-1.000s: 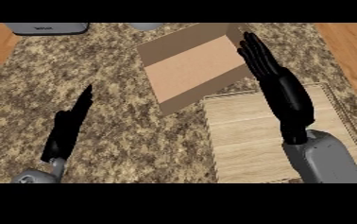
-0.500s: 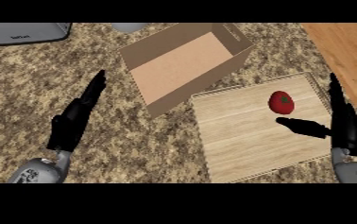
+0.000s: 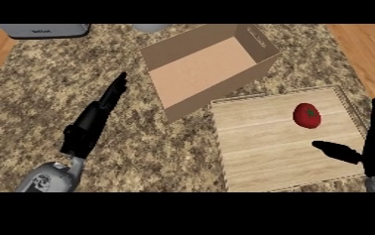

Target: Pick the tomato from the tray and place it in the cardboard box

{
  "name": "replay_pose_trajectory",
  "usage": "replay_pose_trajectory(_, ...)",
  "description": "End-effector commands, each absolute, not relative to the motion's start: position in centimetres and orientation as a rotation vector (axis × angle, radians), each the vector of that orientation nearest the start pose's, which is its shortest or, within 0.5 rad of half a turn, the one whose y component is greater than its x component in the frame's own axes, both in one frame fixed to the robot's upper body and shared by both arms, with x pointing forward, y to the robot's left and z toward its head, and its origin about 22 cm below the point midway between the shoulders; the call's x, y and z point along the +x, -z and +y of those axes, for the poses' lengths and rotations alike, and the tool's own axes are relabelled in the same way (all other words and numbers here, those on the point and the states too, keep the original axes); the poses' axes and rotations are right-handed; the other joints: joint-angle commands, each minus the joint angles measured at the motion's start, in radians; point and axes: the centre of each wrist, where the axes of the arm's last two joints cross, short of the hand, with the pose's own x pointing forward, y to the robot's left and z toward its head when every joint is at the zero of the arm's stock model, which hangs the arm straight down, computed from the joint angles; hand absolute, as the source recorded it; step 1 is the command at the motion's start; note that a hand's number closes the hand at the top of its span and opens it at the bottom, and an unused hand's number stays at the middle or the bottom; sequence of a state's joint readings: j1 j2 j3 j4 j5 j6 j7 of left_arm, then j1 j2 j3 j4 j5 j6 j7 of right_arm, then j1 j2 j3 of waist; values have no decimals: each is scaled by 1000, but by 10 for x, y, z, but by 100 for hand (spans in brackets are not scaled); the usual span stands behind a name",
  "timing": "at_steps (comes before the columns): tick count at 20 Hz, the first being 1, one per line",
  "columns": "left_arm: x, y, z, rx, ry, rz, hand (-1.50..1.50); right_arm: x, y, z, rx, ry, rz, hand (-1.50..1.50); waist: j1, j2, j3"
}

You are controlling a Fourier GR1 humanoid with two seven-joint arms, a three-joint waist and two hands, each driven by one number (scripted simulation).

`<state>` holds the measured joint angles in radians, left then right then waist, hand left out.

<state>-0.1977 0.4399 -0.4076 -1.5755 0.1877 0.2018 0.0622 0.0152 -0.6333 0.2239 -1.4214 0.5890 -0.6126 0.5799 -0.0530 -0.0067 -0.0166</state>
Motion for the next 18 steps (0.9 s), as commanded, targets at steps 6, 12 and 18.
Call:
replay_pose_trajectory(6, 279, -45, 213, -6, 430, -1602, 0, 238, -90, -262, -1162, -404, -811, -150, 30, 0, 8)
replay_pose_trajectory(12, 283, -47, 209, -31, 449, -1586, 0, 251, -133, -225, -1123, -323, -726, -150, 55, 7, 13)
replay_pose_trajectory(18, 278, -31, 191, -45, 445, -1591, 0, 258, -127, -237, -1112, -269, -732, -150, 48, 7, 16)
